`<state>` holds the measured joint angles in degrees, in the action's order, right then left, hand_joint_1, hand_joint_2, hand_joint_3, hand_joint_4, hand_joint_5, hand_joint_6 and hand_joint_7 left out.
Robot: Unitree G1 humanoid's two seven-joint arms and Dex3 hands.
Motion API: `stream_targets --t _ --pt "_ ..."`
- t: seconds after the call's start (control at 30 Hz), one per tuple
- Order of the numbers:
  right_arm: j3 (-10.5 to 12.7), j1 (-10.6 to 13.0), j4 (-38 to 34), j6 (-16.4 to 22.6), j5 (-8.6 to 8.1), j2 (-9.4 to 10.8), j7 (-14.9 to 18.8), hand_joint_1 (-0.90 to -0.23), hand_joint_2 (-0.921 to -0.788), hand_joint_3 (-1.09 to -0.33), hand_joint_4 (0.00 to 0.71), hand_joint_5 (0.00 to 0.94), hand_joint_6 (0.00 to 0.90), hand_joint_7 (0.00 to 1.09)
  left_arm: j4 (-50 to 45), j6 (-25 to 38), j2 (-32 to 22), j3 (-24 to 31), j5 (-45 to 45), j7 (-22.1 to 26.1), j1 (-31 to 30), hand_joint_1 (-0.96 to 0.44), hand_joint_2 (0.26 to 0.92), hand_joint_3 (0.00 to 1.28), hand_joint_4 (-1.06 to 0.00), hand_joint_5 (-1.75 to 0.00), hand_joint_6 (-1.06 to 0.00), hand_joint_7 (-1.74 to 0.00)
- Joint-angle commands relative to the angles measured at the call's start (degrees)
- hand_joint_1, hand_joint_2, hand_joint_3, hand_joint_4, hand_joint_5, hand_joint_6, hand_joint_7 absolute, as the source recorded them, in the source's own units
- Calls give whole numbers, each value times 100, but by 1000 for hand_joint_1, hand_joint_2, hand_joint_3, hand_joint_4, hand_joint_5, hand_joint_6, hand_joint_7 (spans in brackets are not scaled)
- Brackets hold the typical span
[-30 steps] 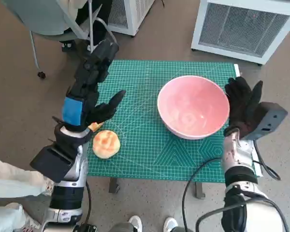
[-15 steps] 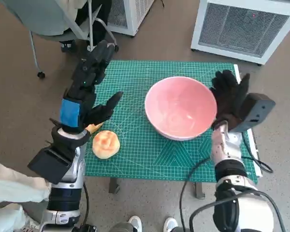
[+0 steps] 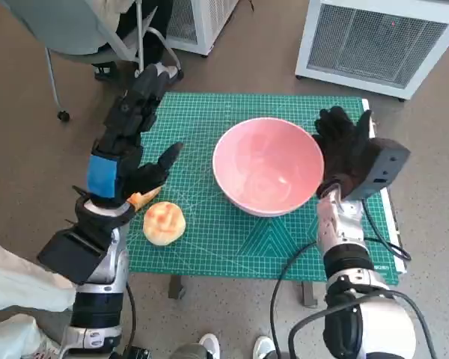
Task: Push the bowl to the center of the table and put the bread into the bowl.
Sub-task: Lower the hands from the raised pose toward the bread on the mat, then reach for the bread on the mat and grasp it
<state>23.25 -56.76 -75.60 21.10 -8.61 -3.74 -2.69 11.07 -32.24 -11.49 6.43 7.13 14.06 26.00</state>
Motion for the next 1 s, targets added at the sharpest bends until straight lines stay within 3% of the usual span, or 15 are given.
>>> stream_targets --t 0.03,0.17,0.37,0.57,0.67,0.8,1.0 --pt "-47 -13 -46 -46 52 -21 -32 -481 -921 -801 301 29 73 667 12 -69 -136 116 81 63 -99 -346 921 324 -317 0 -338 -113" --pt "-63 -88 11 97 35 -88 24 -481 -921 -802 307 30 78 670 54 -58 -281 250 178 152 -106 -343 921 320 -312 0 -344 -102" --pt "-304 -132 176 729 192 -206 215 -488 -921 -803 298 23 72 664 350 -88 -723 515 156 277 -39 -350 921 316 -318 -4 -372 -57" --pt "-663 -21 595 1810 369 -309 873 -505 -921 -795 294 19 56 654 527 217 -1638 684 -630 161 -64 -409 921 321 -269 0 -353 -30" --pt "-840 103 975 2476 333 -344 1344 -516 -921 -789 307 24 50 655 510 671 -2174 665 -1354 -8 -111 -436 921 327 -231 0 -340 -20" --pt "-1088 336 1620 3186 330 -338 1698 -551 -921 -778 337 34 37 695 451 1465 -2626 531 -1904 23 -140 -455 921 313 -186 0 -314 -6" --pt "-1430 668 2484 3824 313 -367 1996 -569 -921 -775 359 41 4 779 130 3004 -2964 265 -2323 402 -164 -475 921 210 -102 -1 -247 -2"
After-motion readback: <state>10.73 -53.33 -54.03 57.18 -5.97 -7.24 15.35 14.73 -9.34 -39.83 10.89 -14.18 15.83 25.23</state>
